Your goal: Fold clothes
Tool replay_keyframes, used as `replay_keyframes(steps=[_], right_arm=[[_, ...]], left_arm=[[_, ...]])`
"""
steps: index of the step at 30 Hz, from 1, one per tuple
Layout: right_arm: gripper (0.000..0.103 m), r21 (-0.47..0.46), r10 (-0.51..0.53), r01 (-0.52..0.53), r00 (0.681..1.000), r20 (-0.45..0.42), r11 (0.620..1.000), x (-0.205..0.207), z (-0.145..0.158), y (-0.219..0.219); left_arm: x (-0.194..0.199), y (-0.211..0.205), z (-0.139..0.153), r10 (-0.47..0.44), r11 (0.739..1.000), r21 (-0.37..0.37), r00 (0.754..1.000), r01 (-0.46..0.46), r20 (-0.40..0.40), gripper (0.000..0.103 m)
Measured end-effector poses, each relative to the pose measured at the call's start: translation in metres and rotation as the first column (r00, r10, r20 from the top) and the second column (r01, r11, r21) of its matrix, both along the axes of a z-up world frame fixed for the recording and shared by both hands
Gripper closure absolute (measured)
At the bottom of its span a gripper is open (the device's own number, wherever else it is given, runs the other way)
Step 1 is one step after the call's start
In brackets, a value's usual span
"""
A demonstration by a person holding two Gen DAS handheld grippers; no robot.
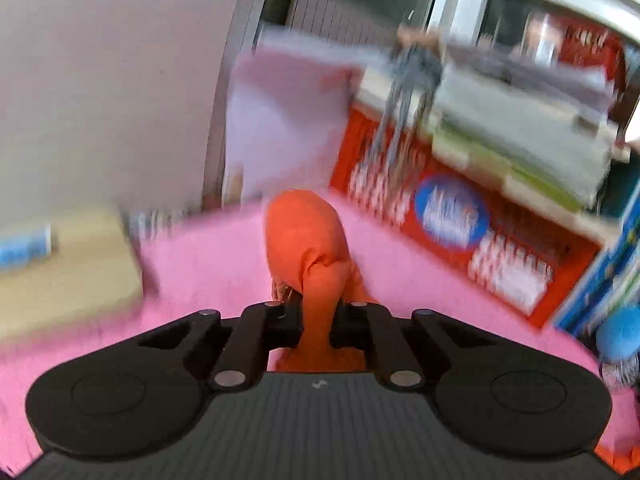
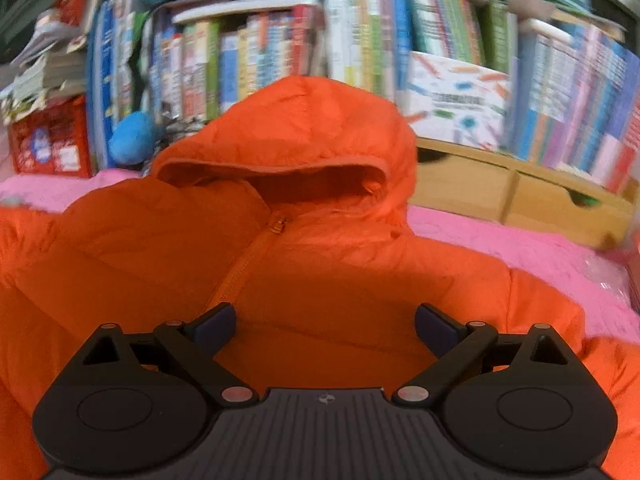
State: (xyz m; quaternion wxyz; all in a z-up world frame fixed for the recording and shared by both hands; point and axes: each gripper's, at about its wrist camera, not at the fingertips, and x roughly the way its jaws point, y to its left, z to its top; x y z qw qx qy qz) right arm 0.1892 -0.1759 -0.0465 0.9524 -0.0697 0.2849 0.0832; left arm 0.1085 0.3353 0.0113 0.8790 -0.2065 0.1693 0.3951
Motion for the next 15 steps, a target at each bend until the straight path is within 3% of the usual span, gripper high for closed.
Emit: replay_keyframes(steps=[2, 4, 6, 10, 13, 15], right_arm=[[0.007, -0.01, 0.027, -0.027, 1.0, 0.012, 1.0, 0.008, 0.003, 0.013], [0.007, 0.008, 0.048, -0.048, 0.999, 0.024, 0.999, 0.013, 0.01, 0.025], [0.007, 0.012, 0.069, -0.069, 0.997, 0.027, 0.998, 0.019, 0.011, 0.036], [0.004, -0.025, 0.092, -0.092, 0.996, -0.01, 0.995, 0.034, 0.001, 0.049], [0.006, -0.049, 0.072, -0.072, 0.997, 0.0, 0.996, 0.032, 0.007, 0.045], [0.006, -0.095, 0.066, -0.06, 0.996, 0.059, 0.994, 0.016, 0.016, 0.038]], left_arm=[[0.005, 0.008, 0.019, 0.036, 0.997, 0.073, 0.999, -0.036, 0.002, 0.093], [0.011, 0.012, 0.026, 0.081, 0.978, 0.198, 0.995, -0.068, -0.057, 0.093], [0.014, 0.017, 0.019, 0.104, 0.959, 0.275, 0.986, -0.064, -0.132, 0.092], [0.009, 0.022, -0.003, 0.094, 0.971, 0.234, 0.97, -0.039, -0.226, 0.085], [-0.005, 0.016, -0.008, 0.075, 0.984, 0.172, 0.971, -0.037, -0.226, 0.077], [-0.022, 0.006, -0.001, 0.049, 0.986, 0.167, 0.98, -0.016, -0.194, 0.063]])
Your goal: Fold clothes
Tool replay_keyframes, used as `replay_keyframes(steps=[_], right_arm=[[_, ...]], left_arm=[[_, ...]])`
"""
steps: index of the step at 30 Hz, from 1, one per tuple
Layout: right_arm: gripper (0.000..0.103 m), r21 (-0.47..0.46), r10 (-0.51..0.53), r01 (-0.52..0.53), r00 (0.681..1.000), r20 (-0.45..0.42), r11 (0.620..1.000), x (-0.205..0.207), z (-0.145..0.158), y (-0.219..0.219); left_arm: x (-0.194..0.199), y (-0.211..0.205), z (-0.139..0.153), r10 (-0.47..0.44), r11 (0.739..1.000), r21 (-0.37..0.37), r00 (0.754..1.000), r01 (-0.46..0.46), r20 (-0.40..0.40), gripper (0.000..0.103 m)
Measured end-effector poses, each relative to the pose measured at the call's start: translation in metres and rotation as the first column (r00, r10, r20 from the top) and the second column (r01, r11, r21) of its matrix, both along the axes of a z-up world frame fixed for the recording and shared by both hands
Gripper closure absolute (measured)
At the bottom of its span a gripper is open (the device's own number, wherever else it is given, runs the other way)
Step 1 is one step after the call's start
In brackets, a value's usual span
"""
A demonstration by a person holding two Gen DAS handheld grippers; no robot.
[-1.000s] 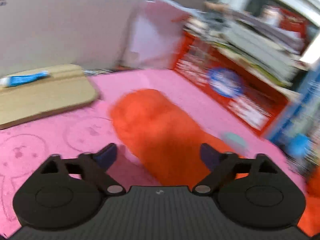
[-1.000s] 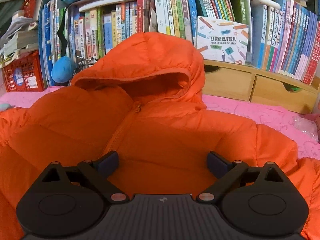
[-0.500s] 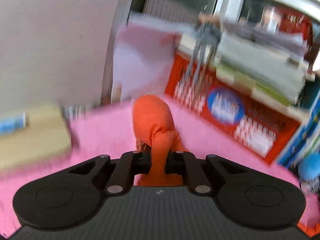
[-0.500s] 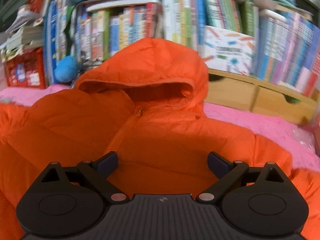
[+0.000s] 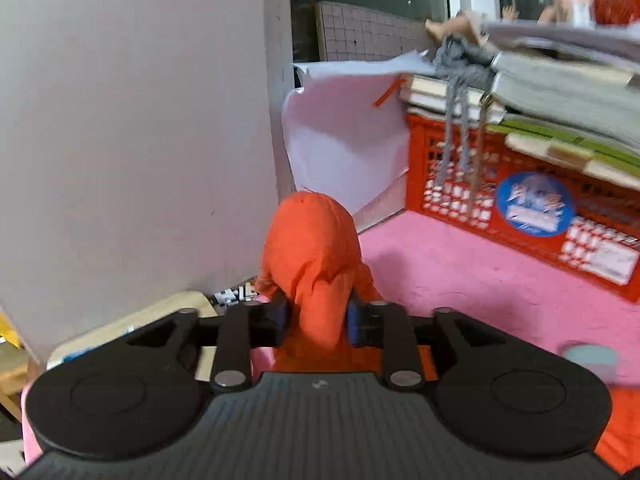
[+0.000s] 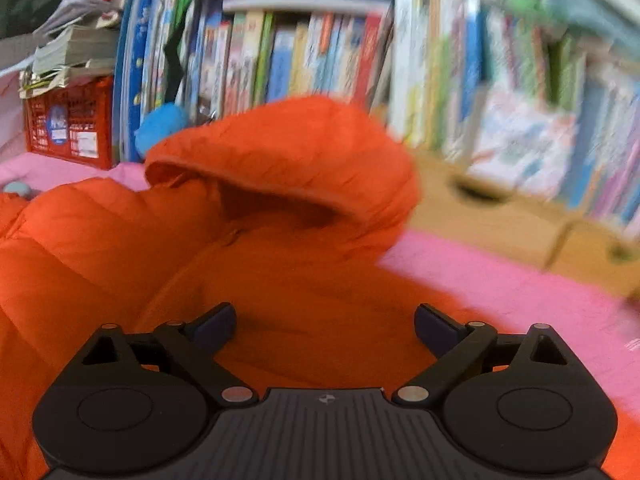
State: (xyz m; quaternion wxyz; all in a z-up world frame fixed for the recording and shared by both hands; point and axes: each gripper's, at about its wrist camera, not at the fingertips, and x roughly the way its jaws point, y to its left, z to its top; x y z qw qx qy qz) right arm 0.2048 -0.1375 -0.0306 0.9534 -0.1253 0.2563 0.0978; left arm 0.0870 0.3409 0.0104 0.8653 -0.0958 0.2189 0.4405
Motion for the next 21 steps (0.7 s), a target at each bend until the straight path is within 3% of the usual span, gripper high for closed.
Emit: replay_keyframes(steps=[4, 7, 8, 9, 11, 13, 14, 19, 21], right_arm=[[0.006, -0.006, 0.09, -0.09, 0.994, 0.055, 0.996, -0.043, 0.014, -0.009], [0.006, 0.032, 0.168, -0.169, 0.985, 0.047, 0.985, -0.065, 0.017, 0.008], [0.006, 0.033, 0.199, -0.201, 0.979, 0.042, 0.979, -0.071, 0.018, 0.016], [0.006, 0.022, 0.235, -0.236, 0.971, 0.041, 0.972, -0.077, 0.016, 0.024], [0.006, -0.018, 0.273, -0.272, 0.961, 0.038, 0.962, -0.084, 0.011, 0.035], [0.006, -0.075, 0.284, -0.281, 0.958, 0.035, 0.957, -0.086, 0.004, 0.042], [0.006, -0.103, 0.287, -0.282, 0.957, 0.033, 0.954, -0.087, 0.0, 0.044], [0.005, -0.189, 0.114, -0.106, 0.993, 0.032, 0.976, -0.072, -0.01, -0.006], [0.005, -0.238, 0.051, -0.038, 0.997, 0.05, 0.971, -0.07, -0.014, -0.037]], left_arm=[[-0.022, -0.049, 0.028, -0.116, 0.988, 0.109, 0.993, 0.111, 0.038, 0.059], [-0.023, -0.114, 0.042, -0.324, 0.934, 0.174, 0.945, 0.311, 0.049, 0.05], [-0.021, -0.137, 0.045, -0.406, 0.904, 0.171, 0.912, 0.392, 0.058, 0.042], [-0.019, -0.16, 0.046, -0.49, 0.866, 0.16, 0.869, 0.475, 0.072, 0.041], [-0.006, -0.204, 0.042, -0.638, 0.768, 0.116, 0.768, 0.63, 0.056, 0.039], [0.01, -0.241, 0.029, -0.709, 0.701, 0.109, 0.706, 0.704, -0.001, 0.039], [0.019, -0.256, 0.02, -0.722, 0.683, 0.115, 0.69, 0.722, -0.043, 0.039], [0.057, -0.288, -0.041, -0.632, 0.681, 0.185, 0.696, 0.708, -0.34, 0.039], [0.057, -0.285, -0.043, -0.615, 0.695, 0.177, 0.703, 0.697, -0.356, 0.039]])
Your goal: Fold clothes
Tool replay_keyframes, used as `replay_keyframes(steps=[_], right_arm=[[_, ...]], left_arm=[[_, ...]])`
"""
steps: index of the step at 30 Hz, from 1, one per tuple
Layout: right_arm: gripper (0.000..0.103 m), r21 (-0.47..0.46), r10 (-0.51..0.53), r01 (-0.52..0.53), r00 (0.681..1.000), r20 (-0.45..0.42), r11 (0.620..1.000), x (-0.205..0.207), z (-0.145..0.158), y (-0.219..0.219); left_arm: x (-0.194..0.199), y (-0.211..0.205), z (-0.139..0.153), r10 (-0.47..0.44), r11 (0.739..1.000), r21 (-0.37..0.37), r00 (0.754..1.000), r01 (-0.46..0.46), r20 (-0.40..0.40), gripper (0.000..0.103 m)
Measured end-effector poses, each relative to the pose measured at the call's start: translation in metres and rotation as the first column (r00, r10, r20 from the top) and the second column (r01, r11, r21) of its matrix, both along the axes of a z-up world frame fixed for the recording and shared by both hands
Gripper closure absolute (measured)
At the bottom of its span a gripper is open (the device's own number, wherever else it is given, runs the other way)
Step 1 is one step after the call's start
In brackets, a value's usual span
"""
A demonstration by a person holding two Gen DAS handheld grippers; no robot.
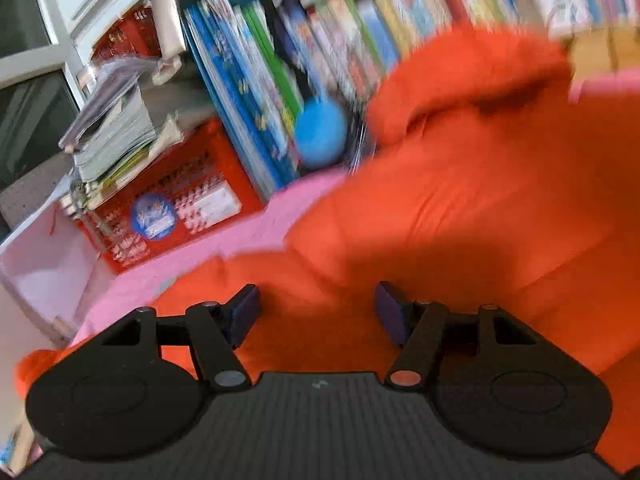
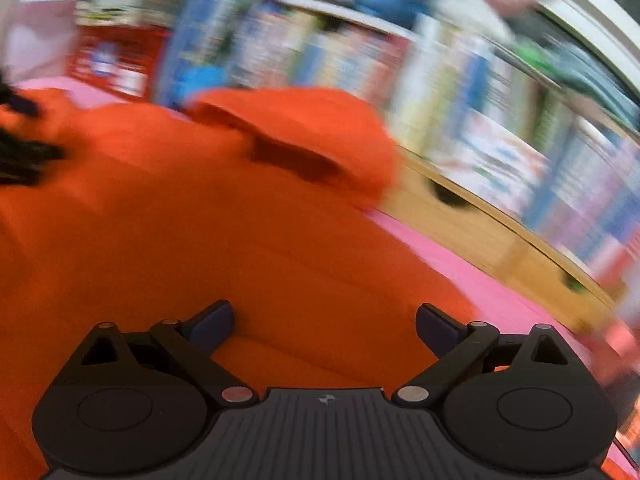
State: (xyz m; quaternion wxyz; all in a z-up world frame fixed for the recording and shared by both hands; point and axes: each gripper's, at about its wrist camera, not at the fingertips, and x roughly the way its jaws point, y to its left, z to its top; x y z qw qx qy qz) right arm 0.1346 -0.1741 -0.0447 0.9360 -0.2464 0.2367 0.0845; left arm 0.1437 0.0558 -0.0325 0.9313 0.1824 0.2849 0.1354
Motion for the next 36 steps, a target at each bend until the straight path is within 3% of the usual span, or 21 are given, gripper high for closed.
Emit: replay_keyframes(steps=[4, 8, 10, 14, 23, 27, 28, 32, 36], right_arm=[[0.004, -0.087, -0.129, 0.133, 0.991, 0.048, 0.987, 0.002, -0.008, -0.062], [0.003, 0.015, -0.299, 0.299, 0.954, -0.003, 0.954, -0.004, -0.004, -0.14], [0.001, -0.093, -0.352, 0.357, 0.934, 0.059, 0.93, -0.013, -0.011, -0.162], [0.001, -0.143, -0.446, 0.453, 0.891, 0.079, 0.88, -0.028, -0.013, -0.211], [0.001, -0.113, -0.696, 0.703, 0.711, 0.096, 0.702, -0.06, -0.018, -0.308], [0.002, -0.092, -0.752, 0.759, 0.651, 0.103, 0.645, -0.07, -0.014, -0.312], [0.003, -0.07, -0.75, 0.756, 0.654, 0.098, 0.651, -0.072, -0.011, -0.307], [0.002, 0.043, -0.641, 0.64, 0.766, 0.054, 0.768, -0.092, 0.011, -0.27], [0.001, 0.165, -0.451, 0.453, 0.891, -0.052, 0.876, -0.111, 0.031, -0.213]], left_arm=[[-0.002, 0.013, -0.002, 0.009, 1.0, 0.019, 1.0, -0.008, -0.015, 0.031], [-0.003, 0.016, -0.002, 0.006, 0.999, 0.036, 1.0, -0.006, -0.016, 0.029], [-0.002, 0.015, -0.002, 0.003, 0.999, 0.052, 1.0, -0.002, -0.014, 0.028], [-0.001, 0.018, -0.002, 0.003, 0.999, 0.047, 1.0, -0.002, -0.016, 0.027], [0.0, 0.026, -0.001, 0.012, 1.0, -0.001, 1.0, -0.012, -0.016, 0.022], [-0.001, 0.034, 0.002, 0.01, 0.998, -0.062, 1.0, -0.011, -0.015, 0.022], [-0.002, 0.037, 0.004, 0.005, 0.996, -0.089, 1.0, -0.006, -0.015, 0.022], [-0.032, 0.045, 0.023, -0.034, 0.972, -0.232, 0.999, 0.035, 0.006, 0.023], [-0.08, 0.027, 0.043, -0.082, 0.957, -0.284, 0.995, 0.063, -0.055, 0.015]])
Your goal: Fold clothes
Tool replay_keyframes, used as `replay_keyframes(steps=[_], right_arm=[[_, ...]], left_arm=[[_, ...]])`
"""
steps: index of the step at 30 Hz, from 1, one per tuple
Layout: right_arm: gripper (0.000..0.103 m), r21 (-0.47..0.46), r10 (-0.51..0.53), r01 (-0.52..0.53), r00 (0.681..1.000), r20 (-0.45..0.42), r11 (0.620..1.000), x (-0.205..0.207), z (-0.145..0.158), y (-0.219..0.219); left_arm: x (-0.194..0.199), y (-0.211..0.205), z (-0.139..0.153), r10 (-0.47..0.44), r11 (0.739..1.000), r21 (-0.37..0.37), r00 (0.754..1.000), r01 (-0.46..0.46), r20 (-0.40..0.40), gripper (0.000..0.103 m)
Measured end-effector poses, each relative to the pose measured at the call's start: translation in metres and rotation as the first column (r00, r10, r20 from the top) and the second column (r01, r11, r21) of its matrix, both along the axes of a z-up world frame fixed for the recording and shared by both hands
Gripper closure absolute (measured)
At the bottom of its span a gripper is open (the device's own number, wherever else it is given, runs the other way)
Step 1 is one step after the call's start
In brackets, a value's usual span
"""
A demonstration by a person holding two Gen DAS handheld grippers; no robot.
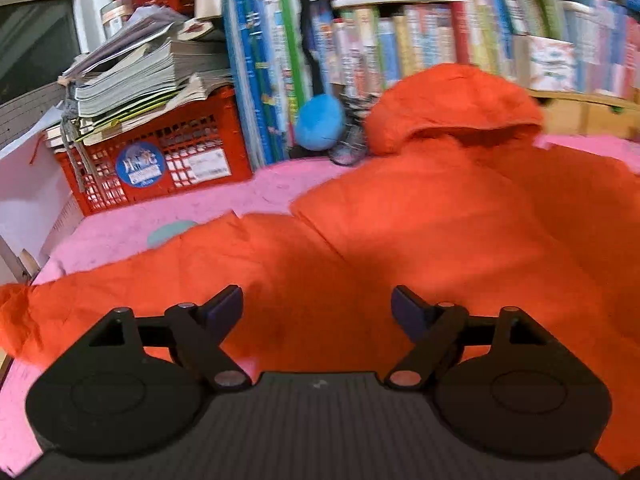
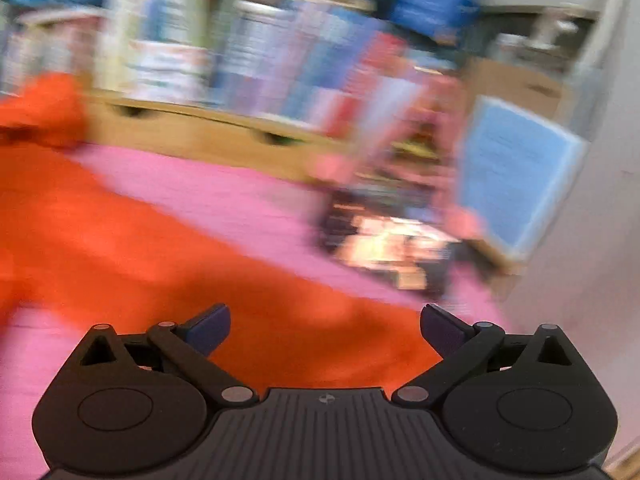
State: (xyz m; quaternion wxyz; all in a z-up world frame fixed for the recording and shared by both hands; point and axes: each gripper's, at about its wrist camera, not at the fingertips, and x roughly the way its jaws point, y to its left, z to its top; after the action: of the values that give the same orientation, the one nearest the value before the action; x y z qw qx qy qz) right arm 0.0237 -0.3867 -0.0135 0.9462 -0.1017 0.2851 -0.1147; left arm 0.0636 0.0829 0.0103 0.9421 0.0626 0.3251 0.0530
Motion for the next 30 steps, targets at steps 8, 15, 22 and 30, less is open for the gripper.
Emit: replay_keyframes(steps=[8, 15, 22, 30], right_arm=[[0.0, 0.243, 0.406, -0.386, 0.913, -0.037, 0.89, -0.083, 0.0, 0.139], [0.0, 0.342, 0.421, -0.368, 0.902, -0.093, 0.864, -0.124, 0.001, 0.185], [0.0, 0.398, 0.36, -0.277, 0.921, -0.15, 0.874, -0.145, -0.005, 0.198], [0.0, 0.292, 0.427, -0.365, 0.884, -0.19, 0.884, -0.168, -0.011, 0.23]], left_arm=[[-0.107, -0.053, 0.001, -0.116, 0.983, -0.156, 0.989, 0.101, -0.09, 0.005], [-0.132, -0.069, -0.008, -0.104, 0.977, -0.202, 0.981, 0.07, -0.163, 0.004], [-0.149, -0.073, -0.018, -0.088, 0.983, -0.174, 0.975, 0.053, -0.203, 0.004], [-0.16, -0.078, -0.019, -0.074, 0.986, -0.16, 0.974, 0.04, -0.214, 0.003]])
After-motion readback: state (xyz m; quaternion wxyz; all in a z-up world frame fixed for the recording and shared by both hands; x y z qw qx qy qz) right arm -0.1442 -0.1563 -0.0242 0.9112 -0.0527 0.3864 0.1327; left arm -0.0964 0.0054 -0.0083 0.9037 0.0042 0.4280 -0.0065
